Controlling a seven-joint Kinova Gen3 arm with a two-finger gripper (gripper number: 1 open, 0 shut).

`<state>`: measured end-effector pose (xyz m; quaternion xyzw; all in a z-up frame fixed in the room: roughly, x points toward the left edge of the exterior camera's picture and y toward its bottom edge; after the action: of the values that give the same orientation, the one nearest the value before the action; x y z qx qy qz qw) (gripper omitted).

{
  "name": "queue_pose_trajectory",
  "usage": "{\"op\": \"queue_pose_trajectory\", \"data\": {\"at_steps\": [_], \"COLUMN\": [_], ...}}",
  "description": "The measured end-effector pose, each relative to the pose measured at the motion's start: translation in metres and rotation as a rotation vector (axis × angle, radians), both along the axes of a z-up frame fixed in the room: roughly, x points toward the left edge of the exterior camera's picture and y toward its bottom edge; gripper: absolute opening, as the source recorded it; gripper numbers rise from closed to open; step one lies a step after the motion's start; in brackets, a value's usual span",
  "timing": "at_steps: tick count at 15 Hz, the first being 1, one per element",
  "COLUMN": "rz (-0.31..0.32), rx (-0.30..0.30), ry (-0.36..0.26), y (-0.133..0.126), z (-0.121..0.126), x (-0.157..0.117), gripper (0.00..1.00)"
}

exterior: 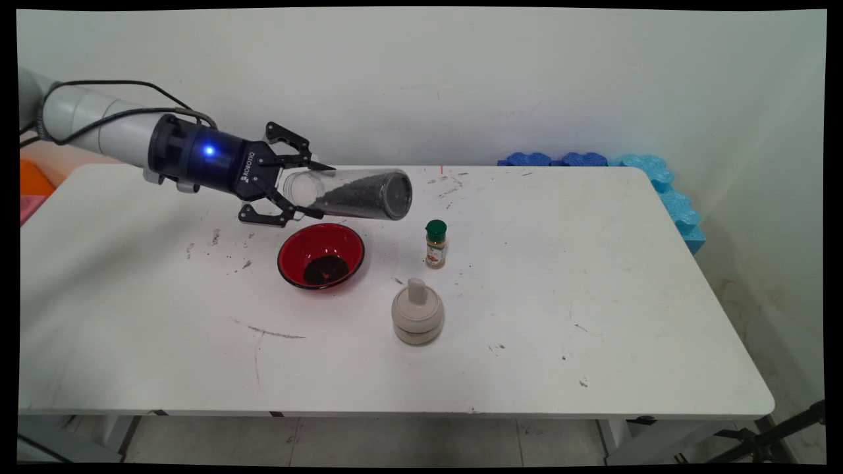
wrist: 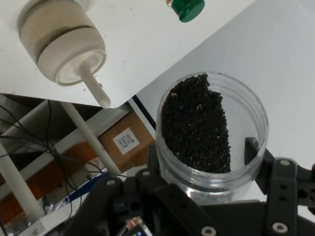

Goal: Pour the black seasoning powder in the red bowl

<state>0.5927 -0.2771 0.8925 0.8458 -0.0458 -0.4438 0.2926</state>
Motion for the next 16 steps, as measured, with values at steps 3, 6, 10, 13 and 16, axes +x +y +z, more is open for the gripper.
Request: {"op": "queue_pose_trajectory", "data": {"at_steps": [3,6,10,13,16], "rz": [0.009,0.017,0.027,0.032,0.037], "rx": [0.006,0.011,0.012,0.008,0.006], "ry": [0.007,0.016,0.033,0.048,0.058], "y": [-0.0005,-0.0002,-0.0004,-0.0011,-0.0018], "z": [-0.0013,-0.0019,-0.0018,-0.0011,-0.0015], "x": [0.0005,0.0014,0.0019,0.0018,0.0033], "gripper": [0.0,0.0,0.0,0.0,0.0]}}
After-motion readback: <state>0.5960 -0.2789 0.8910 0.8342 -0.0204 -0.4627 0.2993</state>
